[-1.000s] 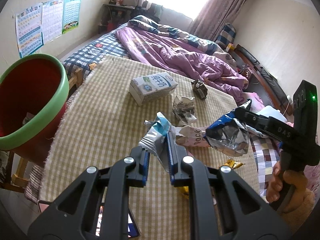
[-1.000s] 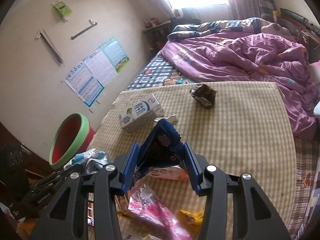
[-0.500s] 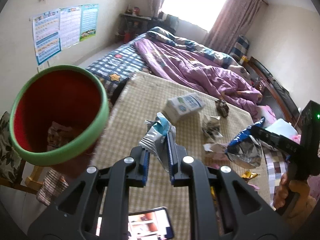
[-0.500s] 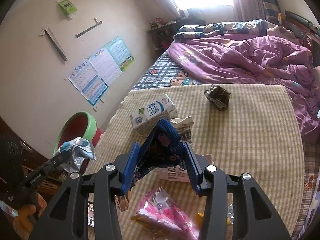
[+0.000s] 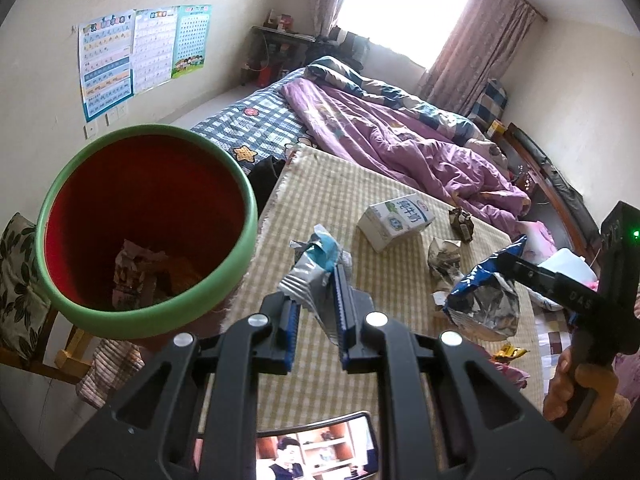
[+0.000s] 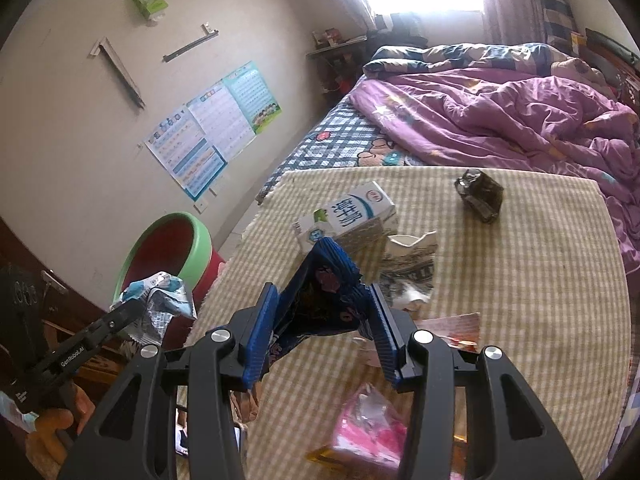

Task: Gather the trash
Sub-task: 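Carry the silver-blue wrapper toward the bin with the left gripper while the right holds the blue wrapper, then open the left gripper over the bin dropping the silver-blue wrapper while the right drops the blue wrapper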

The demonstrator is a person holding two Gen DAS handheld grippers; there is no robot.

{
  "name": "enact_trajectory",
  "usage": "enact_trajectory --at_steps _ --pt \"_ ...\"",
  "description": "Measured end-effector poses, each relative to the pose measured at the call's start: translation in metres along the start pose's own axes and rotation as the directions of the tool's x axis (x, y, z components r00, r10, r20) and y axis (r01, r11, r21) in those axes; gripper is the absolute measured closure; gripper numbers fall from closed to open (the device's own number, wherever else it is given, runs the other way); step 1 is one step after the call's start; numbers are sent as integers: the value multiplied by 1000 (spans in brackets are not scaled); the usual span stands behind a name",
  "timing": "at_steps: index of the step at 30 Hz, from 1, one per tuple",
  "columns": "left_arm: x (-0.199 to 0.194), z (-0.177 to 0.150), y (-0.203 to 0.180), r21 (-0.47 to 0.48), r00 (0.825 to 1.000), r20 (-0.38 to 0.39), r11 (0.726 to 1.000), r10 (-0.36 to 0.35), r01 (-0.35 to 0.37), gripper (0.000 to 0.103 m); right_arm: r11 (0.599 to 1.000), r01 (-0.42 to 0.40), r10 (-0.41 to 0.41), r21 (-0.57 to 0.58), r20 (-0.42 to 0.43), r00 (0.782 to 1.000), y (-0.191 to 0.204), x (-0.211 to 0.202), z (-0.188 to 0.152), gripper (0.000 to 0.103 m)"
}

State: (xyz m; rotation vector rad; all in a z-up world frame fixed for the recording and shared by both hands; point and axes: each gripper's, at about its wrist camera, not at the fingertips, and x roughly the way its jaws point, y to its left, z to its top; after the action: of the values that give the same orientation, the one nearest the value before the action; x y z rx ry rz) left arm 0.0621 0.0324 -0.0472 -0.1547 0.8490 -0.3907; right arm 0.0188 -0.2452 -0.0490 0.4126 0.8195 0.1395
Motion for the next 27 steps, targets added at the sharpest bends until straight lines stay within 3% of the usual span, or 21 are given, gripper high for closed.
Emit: enact_trajectory --at_steps 27 --pt "-6 29 59 31 998 5 997 -70 70 88 999 32 -33 10 20 999 76 35 7 58"
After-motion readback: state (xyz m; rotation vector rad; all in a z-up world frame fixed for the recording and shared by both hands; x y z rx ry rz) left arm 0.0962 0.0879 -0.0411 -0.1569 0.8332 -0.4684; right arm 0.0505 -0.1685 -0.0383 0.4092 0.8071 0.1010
